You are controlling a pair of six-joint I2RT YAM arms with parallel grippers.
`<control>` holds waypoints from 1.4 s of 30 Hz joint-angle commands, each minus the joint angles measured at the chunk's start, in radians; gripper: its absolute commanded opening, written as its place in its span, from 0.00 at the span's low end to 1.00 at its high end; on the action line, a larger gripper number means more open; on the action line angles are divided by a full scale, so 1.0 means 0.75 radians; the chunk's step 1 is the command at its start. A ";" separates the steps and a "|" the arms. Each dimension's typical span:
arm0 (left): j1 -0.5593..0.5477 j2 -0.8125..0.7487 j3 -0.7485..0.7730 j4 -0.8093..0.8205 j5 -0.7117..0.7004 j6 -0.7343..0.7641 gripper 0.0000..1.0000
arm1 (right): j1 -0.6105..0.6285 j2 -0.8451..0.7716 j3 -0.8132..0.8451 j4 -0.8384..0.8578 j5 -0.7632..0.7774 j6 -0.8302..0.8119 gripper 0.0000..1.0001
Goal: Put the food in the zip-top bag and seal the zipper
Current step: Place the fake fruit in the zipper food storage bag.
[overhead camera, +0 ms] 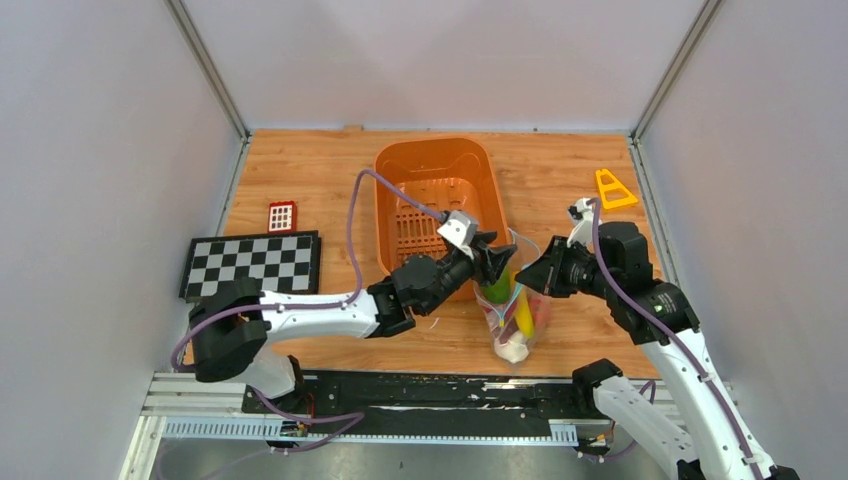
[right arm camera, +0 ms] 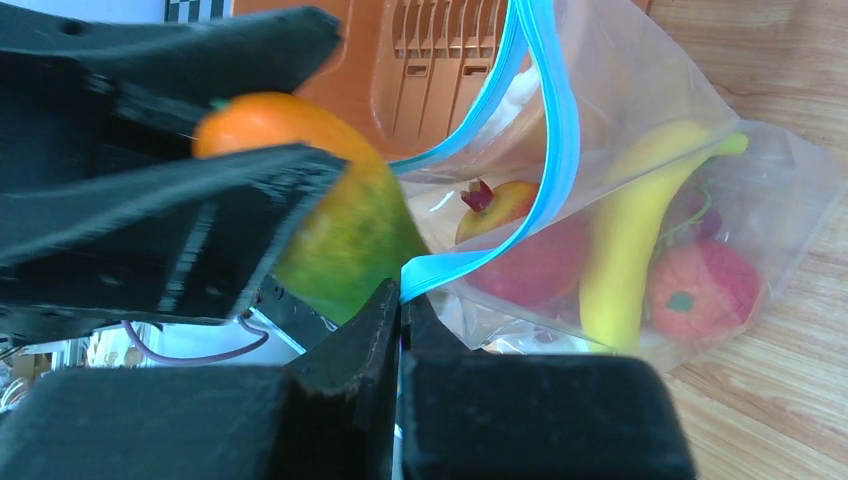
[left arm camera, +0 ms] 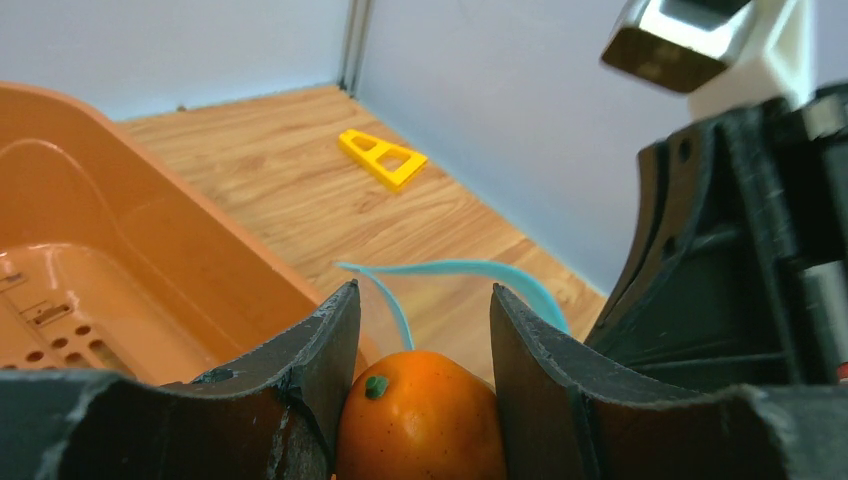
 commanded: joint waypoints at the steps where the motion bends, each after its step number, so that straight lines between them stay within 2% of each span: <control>1: -0.045 0.066 0.078 0.037 -0.198 0.155 0.29 | 0.004 -0.048 0.019 0.093 -0.030 0.033 0.00; 3: -0.046 0.080 0.071 0.045 -0.242 0.151 0.34 | 0.004 -0.055 0.017 0.093 -0.024 0.039 0.00; 8: -0.045 0.071 0.122 -0.038 -0.185 0.180 0.62 | 0.004 -0.053 0.006 0.103 -0.017 0.042 0.00; 10: -0.047 0.051 0.138 -0.071 -0.164 0.196 0.78 | 0.004 -0.048 0.000 0.107 -0.014 0.041 0.00; 14: -0.045 -0.015 0.212 -0.238 -0.080 0.245 0.93 | 0.004 -0.047 -0.015 0.115 -0.003 0.042 0.00; 17: -0.043 -0.059 0.274 -0.426 0.003 0.269 0.93 | 0.004 -0.046 -0.024 0.123 -0.001 0.046 0.00; 22: -0.041 -0.187 0.240 -0.703 0.072 0.259 0.90 | 0.004 -0.047 -0.035 0.126 0.002 0.045 0.00; 24: -0.025 -0.231 0.256 -0.841 0.148 0.254 0.92 | 0.004 -0.046 -0.038 0.133 -0.002 0.046 0.00; 27: 0.003 -0.212 0.335 -1.117 0.246 0.237 0.93 | 0.004 -0.043 -0.036 0.139 -0.016 0.050 0.00; 30: 0.042 -0.152 0.413 -1.290 0.371 0.228 0.95 | 0.004 -0.047 -0.035 0.138 -0.023 0.052 0.00; 36: 0.080 -0.059 0.506 -1.388 0.525 0.250 0.93 | 0.003 -0.059 -0.030 0.127 -0.032 0.051 0.00; 42: 0.094 0.001 0.616 -1.543 0.554 0.306 0.80 | 0.003 -0.074 -0.027 0.111 -0.023 0.053 0.00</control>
